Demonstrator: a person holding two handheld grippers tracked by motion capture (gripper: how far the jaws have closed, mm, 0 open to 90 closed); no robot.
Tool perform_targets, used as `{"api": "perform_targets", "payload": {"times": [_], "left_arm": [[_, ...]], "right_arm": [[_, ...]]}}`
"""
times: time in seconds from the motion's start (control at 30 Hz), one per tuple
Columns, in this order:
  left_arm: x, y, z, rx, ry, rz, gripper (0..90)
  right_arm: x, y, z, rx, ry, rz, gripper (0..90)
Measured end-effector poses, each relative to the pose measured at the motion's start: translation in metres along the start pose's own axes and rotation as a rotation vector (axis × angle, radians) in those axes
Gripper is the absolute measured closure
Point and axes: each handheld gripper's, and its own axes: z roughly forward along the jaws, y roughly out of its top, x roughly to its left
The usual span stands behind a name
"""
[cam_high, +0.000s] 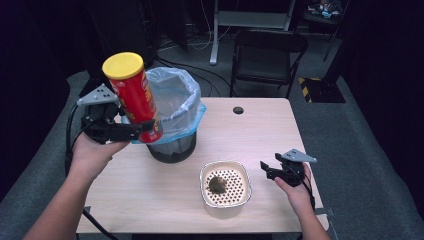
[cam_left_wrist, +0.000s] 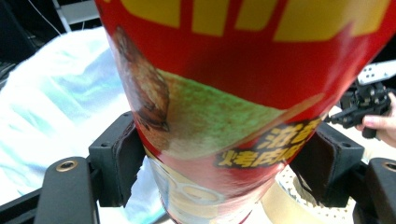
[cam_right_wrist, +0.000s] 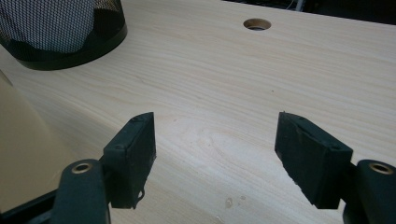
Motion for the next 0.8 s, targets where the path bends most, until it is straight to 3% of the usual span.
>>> {"api": "perform_targets", "payload": {"times": [0.13, 0.27, 0.5, 0.63, 0.8], "left_arm": [[0.006, 0.015, 0.003, 0.000, 0.013, -0.002, 24.0], [0.018, 0.024, 0.013, -0.002, 0.011, -0.036, 24.0], [0.033, 0.031, 0.042, 0.001, 0.027, -0.076, 24.0], [0.042, 0.031, 0.058, -0.011, 0.056, -0.073, 24.0], [0.054, 0.029, 0.077, 0.002, 0.083, -0.110, 23.9]], "right_arm": [[-0.001, -0.001, 0.001, 0.002, 0.002, 0.007, 28.6], [-0.002, -0.001, 0.002, 0.005, 0.002, 0.008, 28.6], [-0.003, -0.004, 0.004, 0.018, 0.002, 0.021, 28.6], [-0.003, -0.004, 0.006, 0.023, -0.002, 0.011, 28.6], [-0.002, -0.005, 0.008, 0.031, -0.002, 0.006, 28.6]]}}
